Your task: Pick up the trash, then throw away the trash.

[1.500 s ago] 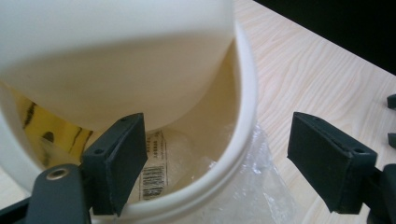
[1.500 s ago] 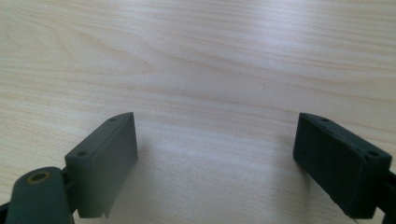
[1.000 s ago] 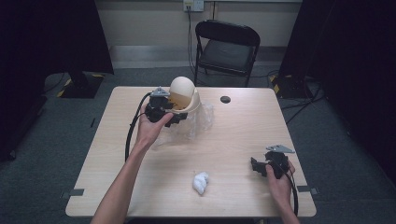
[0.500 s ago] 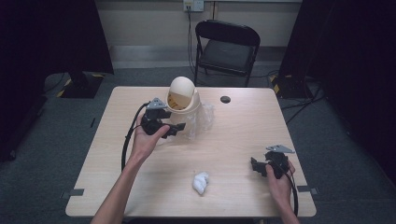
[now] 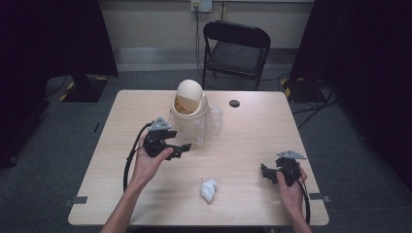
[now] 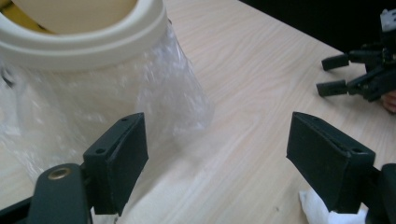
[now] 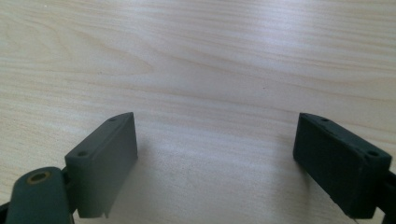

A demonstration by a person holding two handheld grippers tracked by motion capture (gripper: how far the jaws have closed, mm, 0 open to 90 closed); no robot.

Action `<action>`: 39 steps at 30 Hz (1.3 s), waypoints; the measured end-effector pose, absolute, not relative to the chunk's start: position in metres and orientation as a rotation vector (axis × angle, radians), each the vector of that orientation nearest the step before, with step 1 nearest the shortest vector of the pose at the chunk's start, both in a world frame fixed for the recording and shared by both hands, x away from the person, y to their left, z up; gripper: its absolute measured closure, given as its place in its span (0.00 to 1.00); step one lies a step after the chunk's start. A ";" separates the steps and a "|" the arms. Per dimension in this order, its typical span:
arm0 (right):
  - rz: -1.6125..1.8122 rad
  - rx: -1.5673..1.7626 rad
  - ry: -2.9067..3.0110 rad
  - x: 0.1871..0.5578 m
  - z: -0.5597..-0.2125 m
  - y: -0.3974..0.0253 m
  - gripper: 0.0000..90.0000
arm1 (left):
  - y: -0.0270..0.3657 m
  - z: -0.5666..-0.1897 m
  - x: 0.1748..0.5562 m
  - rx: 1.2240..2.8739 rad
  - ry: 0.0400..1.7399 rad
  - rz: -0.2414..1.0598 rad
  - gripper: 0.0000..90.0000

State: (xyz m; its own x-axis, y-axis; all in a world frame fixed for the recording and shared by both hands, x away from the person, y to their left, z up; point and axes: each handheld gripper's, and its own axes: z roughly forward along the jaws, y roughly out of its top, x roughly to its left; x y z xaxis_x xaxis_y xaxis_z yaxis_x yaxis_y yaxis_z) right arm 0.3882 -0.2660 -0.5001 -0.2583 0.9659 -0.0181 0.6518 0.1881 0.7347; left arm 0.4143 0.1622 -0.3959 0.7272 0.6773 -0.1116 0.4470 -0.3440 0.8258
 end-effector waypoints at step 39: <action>0.853 1.512 1.981 0.388 -0.500 -0.266 0.14 | 0.102 -0.464 0.336 2.178 0.654 0.070 0.31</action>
